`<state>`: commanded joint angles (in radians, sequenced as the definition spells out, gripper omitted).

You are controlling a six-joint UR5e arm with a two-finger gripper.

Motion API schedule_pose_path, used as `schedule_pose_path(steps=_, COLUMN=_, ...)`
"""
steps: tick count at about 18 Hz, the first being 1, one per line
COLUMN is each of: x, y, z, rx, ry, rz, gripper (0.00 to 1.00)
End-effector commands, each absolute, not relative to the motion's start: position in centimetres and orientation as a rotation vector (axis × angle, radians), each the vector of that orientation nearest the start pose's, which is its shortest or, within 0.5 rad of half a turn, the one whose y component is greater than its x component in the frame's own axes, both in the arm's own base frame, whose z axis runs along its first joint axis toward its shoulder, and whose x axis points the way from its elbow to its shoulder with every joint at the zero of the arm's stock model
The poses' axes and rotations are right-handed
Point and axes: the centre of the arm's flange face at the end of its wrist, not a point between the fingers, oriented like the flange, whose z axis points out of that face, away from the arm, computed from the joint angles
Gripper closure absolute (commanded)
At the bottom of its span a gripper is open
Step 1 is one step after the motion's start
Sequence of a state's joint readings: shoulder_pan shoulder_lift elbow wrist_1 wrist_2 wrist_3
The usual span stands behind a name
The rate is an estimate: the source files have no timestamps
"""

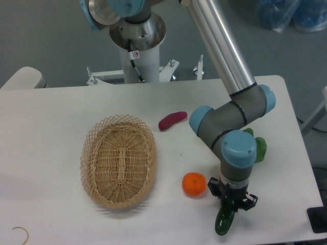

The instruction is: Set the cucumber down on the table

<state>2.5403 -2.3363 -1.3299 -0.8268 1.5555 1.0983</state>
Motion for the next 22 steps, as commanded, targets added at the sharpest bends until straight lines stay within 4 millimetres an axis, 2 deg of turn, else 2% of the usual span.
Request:
schedule_pose_path(steps=2, x=-54.4, y=53.5, z=20.1, rx=-2.997, ry=0.193, rz=0.278, gripper=0.71)
schedule_pose_path(steps=3, x=-54.4, y=53.5, z=20.4, rx=-2.993, ry=0.196, rz=0.282, gripper=0.66)
schedule_pose_path(steps=4, x=-54.4, y=53.5, z=20.5, rx=-2.992, ry=0.195, rz=0.287, gripper=0.49)
schedule_pose_path(steps=5, x=-54.5, y=53.6, z=20.7, rx=-2.99, ry=0.2, rz=0.293, gripper=0.13)
schedule_pose_path(steps=6, x=-54.4, y=53.6, z=20.6, rx=-2.991, ry=0.216, rz=0.294, gripper=0.0)
schedule_pose_path(steps=8, x=-54.3, y=53.7, z=20.6, rx=-2.992, ry=0.221, rz=0.292, gripper=0.0)
schedule_pose_path(steps=10, x=-54.3, y=53.7, z=21.4, rx=-2.983, ry=0.222, rz=0.309, gripper=0.0)
schedule_pose_path(steps=12, x=-54.7, y=53.8, z=23.7, rx=-2.955, ry=0.221, rz=0.361, gripper=0.0)
schedule_pose_path(steps=14, x=-55.2, y=54.1, z=27.5, rx=-2.915, ry=0.232, rz=0.441, gripper=0.0)
schedule_pose_path(steps=16, x=-55.5, y=53.4, z=30.6, rx=-2.89, ry=0.281, rz=0.501, gripper=0.0)
schedule_pose_path(steps=19, x=-56.8, y=49.7, z=35.3, rx=-2.876, ry=0.358, rz=0.579, gripper=0.0)
schedule_pose_path(steps=22, x=-57.2, y=45.1, z=39.7, rx=-2.922, ry=0.493, rz=0.544, gripper=0.0)
